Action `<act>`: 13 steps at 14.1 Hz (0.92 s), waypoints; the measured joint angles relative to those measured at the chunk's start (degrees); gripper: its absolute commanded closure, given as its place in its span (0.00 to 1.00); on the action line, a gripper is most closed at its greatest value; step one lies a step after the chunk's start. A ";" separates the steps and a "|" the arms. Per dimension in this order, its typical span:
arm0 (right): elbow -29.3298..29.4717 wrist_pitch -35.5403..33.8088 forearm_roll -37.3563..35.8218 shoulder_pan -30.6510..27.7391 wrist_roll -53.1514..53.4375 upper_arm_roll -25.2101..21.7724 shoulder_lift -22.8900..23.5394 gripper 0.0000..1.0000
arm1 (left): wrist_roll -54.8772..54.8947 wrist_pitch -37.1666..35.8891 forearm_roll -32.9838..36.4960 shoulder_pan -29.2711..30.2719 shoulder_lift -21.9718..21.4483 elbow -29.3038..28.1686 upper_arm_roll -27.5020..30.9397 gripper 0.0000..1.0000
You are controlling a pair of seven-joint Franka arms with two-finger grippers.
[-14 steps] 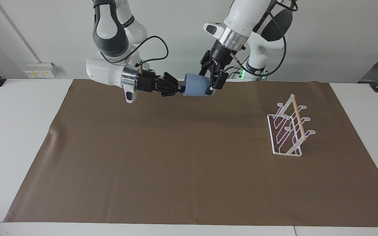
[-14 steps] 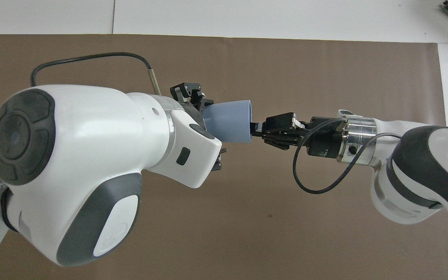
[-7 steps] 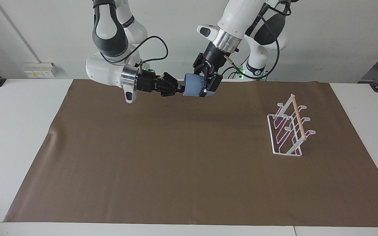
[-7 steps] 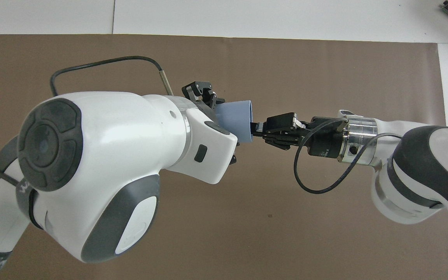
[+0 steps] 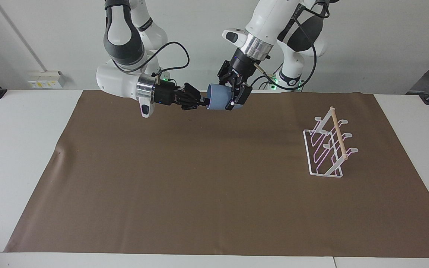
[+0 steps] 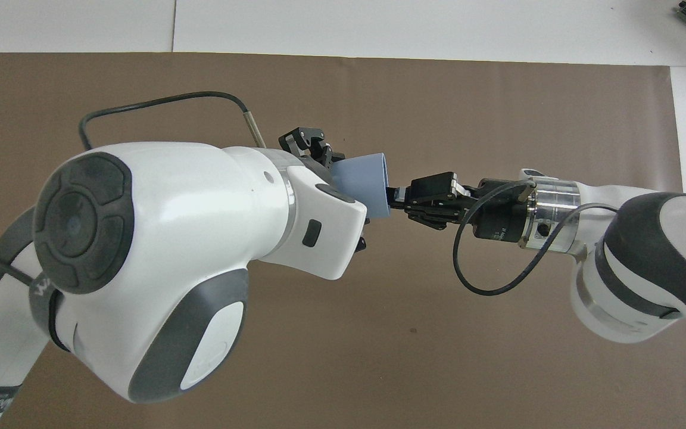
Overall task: Hang cup on cup holder
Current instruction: 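Close the left gripper on the cup base, then pull the cup away with the left gripper while the right gripper releases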
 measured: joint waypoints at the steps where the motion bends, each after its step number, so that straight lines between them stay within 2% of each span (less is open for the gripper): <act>1: 0.01 0.00 0.01 -0.27 0.00 0.00 -0.01 0.15 | -0.72 -0.12 0.00 0.00 0.08 -0.03 -0.01 1.00; 4: 0.03 -0.13 0.07 -0.97 0.01 -0.03 -0.11 0.00 | -1.51 -0.16 0.00 0.00 0.54 -0.13 0.02 1.00; 9: 0.03 0.05 -0.79 -2.53 0.57 -0.17 -0.27 0.00 | -1.70 -1.70 0.13 0.33 0.78 -0.44 0.93 1.00; 13: -0.06 3.88 -14.25 -5.30 0.96 -0.33 -0.23 0.00 | -1.66 -6.30 5.50 1.92 0.76 -1.09 1.40 1.00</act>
